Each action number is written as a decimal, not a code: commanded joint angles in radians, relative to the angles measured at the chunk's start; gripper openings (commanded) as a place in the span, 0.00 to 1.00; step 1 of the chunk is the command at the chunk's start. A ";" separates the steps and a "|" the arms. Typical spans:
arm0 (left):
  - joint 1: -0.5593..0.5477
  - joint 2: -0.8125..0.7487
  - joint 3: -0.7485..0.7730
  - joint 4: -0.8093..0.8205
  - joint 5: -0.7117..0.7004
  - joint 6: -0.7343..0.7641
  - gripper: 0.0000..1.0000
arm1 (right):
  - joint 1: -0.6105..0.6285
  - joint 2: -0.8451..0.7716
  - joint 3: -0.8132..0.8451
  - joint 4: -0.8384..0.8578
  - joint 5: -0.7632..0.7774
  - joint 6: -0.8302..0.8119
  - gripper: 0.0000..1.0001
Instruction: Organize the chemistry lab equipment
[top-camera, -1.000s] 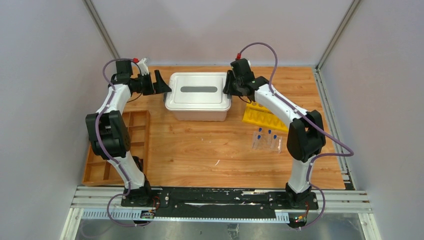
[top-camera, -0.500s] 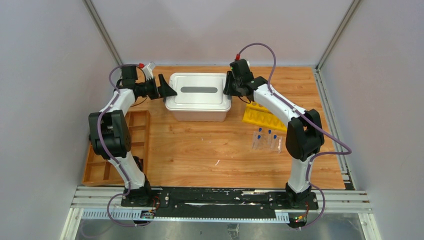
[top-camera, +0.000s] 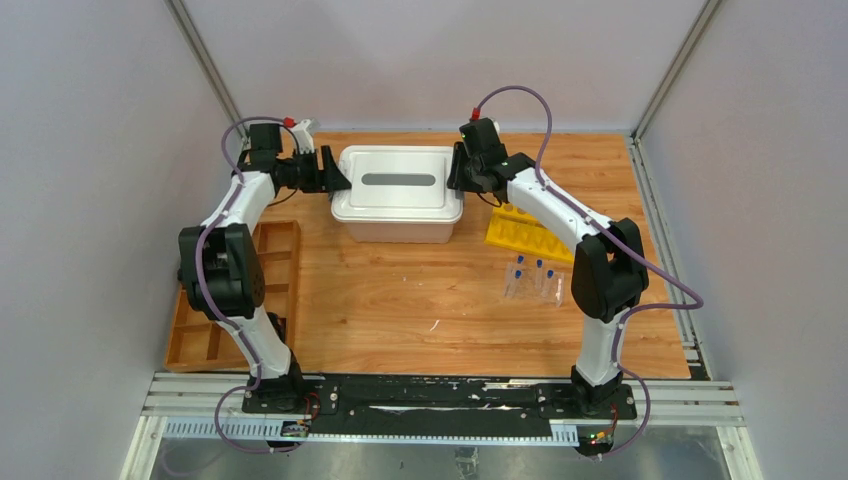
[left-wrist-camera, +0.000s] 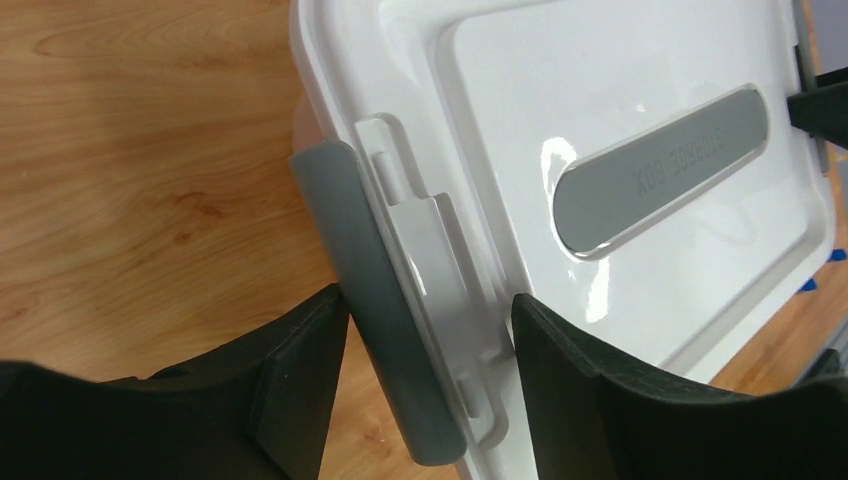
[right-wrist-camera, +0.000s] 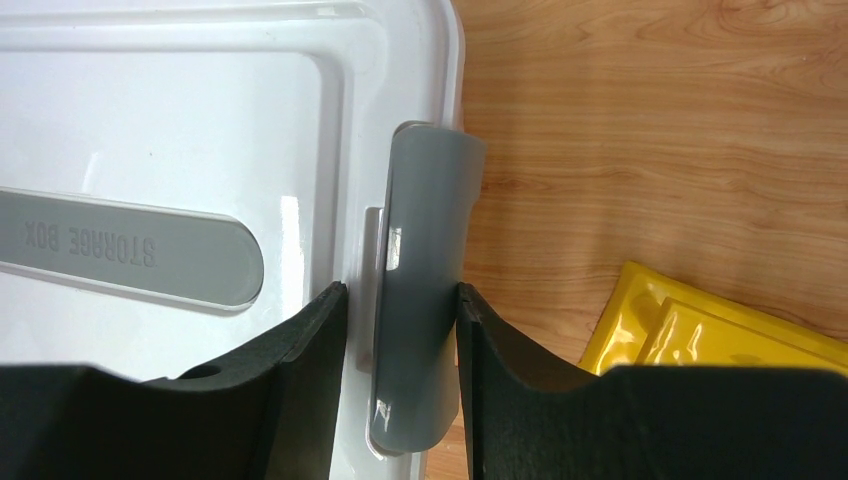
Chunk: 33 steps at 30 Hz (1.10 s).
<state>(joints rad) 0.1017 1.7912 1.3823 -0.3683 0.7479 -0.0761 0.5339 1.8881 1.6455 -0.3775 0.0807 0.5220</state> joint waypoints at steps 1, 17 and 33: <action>-0.070 -0.036 0.028 -0.050 -0.075 0.086 0.66 | 0.008 0.018 0.001 -0.046 0.001 -0.035 0.38; -0.146 -0.060 0.054 -0.112 -0.255 0.216 0.38 | -0.034 0.006 0.007 -0.063 -0.002 -0.036 0.47; -0.055 -0.270 0.305 -0.293 -0.321 0.243 1.00 | -0.214 -0.245 0.076 -0.130 -0.087 -0.140 0.98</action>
<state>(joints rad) 0.0151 1.6337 1.6638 -0.6037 0.4500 0.1253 0.4095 1.7878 1.7267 -0.4797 0.0246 0.4259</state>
